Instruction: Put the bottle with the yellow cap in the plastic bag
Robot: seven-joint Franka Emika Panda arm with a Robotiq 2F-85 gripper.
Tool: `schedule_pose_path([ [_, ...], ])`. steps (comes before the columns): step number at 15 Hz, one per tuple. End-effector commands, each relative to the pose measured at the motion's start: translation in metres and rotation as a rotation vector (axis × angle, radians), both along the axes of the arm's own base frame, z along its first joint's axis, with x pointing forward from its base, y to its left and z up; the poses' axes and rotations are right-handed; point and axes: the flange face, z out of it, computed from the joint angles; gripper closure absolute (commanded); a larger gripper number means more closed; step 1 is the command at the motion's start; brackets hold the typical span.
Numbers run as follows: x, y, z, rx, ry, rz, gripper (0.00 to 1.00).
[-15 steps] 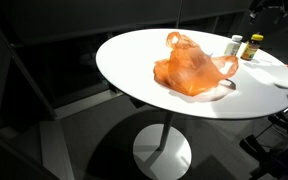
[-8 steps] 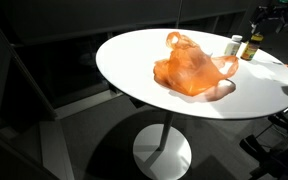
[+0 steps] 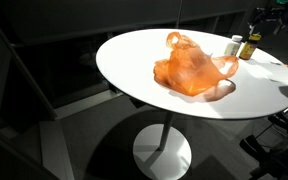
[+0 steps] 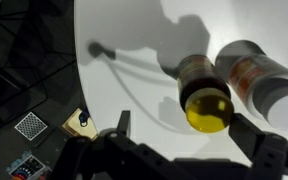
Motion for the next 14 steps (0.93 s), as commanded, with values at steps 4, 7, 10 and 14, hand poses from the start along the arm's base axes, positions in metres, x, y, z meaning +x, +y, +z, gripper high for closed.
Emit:
schedule_pose_path([
  [4, 0.001, 0.010, 0.001, 0.022, -0.013, -0.011, 0.00],
  [7, 0.004, 0.014, 0.001, 0.037, -0.041, -0.016, 0.00],
  [10, 0.007, 0.017, 0.005, 0.063, -0.078, -0.036, 0.00],
  [14, 0.011, 0.018, 0.002, 0.048, -0.092, -0.042, 0.00],
])
